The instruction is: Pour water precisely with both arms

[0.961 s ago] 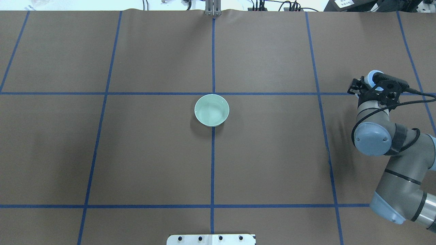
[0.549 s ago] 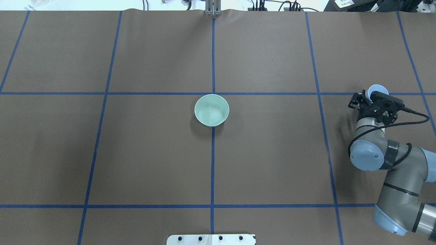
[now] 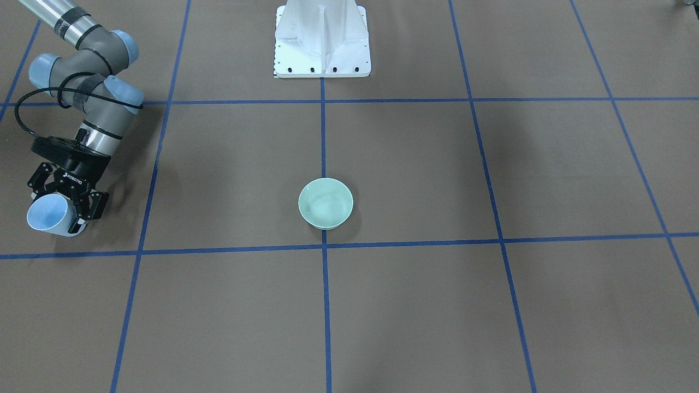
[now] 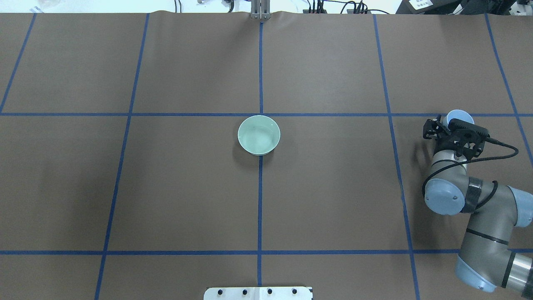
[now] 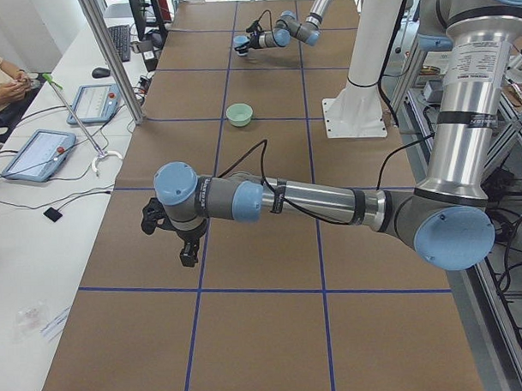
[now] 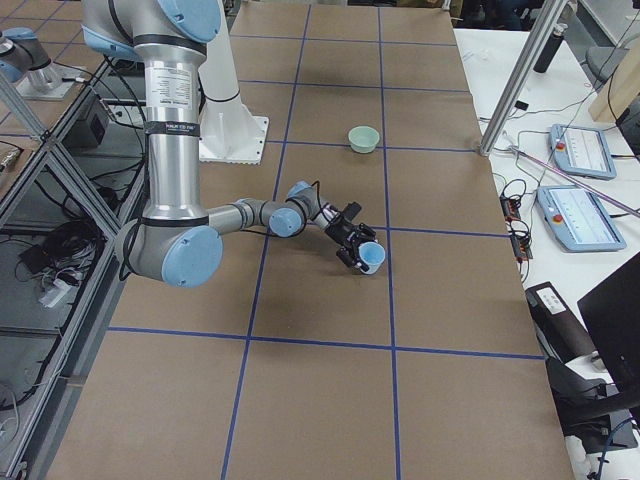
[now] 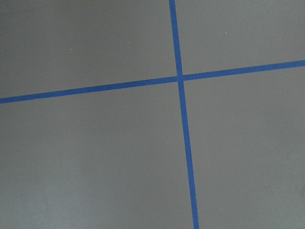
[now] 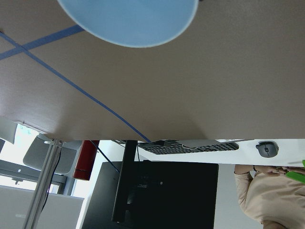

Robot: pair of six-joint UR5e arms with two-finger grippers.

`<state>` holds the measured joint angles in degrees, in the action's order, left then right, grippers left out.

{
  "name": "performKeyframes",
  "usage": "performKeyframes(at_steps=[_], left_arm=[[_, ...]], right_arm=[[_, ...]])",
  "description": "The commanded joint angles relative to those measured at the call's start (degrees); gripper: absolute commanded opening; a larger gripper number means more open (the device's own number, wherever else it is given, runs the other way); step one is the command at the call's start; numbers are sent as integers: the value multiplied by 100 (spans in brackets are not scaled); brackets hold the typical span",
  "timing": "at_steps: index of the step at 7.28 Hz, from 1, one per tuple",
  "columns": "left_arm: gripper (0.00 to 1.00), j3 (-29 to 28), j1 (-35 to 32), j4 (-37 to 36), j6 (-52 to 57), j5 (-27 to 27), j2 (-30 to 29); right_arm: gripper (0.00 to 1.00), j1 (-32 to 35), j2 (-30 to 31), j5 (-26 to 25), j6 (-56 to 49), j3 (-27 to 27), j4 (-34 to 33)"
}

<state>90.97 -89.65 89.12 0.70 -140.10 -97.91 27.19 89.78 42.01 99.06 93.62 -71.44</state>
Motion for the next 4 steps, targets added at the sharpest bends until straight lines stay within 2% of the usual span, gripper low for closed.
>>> performKeyframes(at_steps=[1, 3, 4], left_arm=[[100, 0, 0, 0, 0, 0, 0], [100, 0, 0, 0, 0, -9, 0], [100, 0, 0, 0, 0, -9, 0]], right_arm=[[100, 5, -5, -9, -9, 25, 16], [100, 32, 100, -228, -44, 330, 7], [100, 40, 379, -368, -44, 550, 7]])
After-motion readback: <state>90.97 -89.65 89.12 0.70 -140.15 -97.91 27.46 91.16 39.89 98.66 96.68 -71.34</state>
